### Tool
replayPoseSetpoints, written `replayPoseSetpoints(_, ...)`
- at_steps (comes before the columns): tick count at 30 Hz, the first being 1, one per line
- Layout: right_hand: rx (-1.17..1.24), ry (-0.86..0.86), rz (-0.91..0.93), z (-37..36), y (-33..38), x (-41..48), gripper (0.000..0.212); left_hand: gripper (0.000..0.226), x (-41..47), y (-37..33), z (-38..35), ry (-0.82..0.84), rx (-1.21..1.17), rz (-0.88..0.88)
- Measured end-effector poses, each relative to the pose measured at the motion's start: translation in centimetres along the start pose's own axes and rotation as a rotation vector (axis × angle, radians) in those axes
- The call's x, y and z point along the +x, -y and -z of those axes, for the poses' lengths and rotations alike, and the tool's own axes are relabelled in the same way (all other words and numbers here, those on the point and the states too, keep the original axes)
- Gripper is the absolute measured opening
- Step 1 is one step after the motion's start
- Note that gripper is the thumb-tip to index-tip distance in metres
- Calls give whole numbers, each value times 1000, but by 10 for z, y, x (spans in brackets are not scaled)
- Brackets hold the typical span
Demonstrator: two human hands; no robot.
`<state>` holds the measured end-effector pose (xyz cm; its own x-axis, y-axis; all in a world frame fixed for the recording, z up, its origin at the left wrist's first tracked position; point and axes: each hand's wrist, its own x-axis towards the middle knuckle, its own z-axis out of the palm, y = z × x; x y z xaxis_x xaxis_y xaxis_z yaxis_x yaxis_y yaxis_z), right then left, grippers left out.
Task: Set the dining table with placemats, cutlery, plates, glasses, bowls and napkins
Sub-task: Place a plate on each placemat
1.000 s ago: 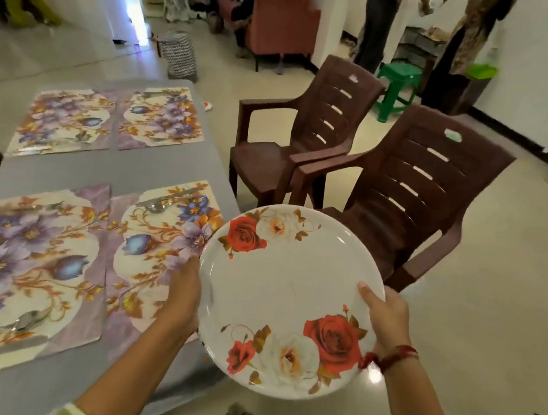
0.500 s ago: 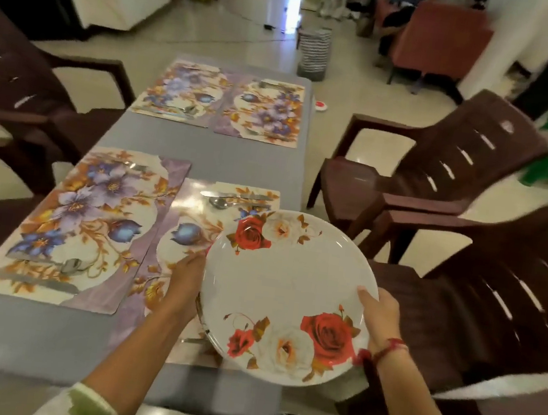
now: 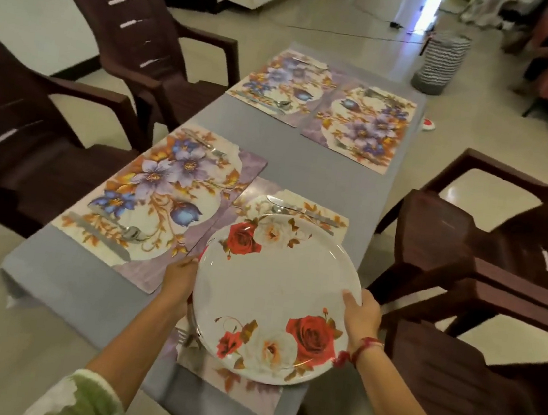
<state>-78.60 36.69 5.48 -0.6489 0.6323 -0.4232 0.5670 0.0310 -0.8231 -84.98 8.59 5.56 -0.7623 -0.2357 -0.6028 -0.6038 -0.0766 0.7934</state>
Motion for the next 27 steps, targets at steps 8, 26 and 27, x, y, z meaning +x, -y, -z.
replayPoseSetpoints(8, -24, 42, -13, -19, -5, 10, 14, 23, 9, 14, -1, -179, 96, -95)
replayPoseSetpoints(26, -262, 79, -18, -8, 16, 33, 8, 17, 15, -3, -20, -296, 517, -195)
replayPoseSetpoints(27, -274, 86, -29, -8, 17, 35, 9, 16, 15, -4, -20, -295, 520, -191)
